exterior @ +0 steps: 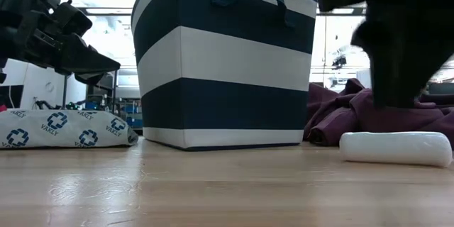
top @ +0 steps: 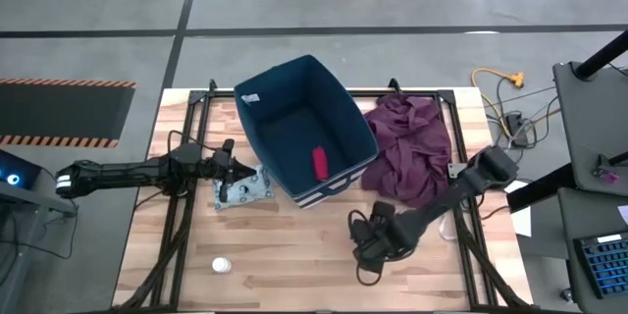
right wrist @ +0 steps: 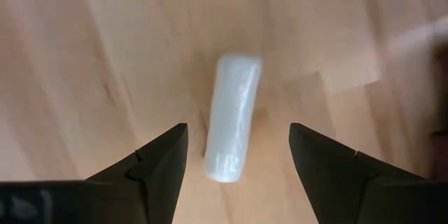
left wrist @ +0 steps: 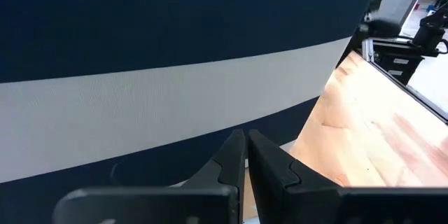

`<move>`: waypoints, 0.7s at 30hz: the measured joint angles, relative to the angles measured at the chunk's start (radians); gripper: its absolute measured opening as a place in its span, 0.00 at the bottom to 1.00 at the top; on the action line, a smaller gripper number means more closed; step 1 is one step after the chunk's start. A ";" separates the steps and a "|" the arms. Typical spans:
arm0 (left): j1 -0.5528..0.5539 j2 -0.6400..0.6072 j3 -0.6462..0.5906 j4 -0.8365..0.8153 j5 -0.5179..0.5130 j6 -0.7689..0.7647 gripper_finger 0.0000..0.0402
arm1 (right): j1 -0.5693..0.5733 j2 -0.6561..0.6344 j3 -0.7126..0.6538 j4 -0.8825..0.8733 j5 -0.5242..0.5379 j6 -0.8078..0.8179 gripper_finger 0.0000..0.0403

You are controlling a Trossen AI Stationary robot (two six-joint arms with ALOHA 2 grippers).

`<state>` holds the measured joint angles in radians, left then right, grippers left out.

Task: Pick & place medical supplies in basket/bin
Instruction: Put the white bandage into the laundry bin

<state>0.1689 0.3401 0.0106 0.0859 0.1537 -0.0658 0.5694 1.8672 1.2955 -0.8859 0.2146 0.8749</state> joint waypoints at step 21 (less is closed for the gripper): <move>0.000 0.000 0.000 0.000 0.000 0.000 0.00 | 0.000 0.096 0.004 0.037 -0.063 0.008 0.21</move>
<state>0.1692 0.3405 0.0105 0.0860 0.1539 -0.0658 0.5691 1.9630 1.2994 -0.8486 0.1519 0.8825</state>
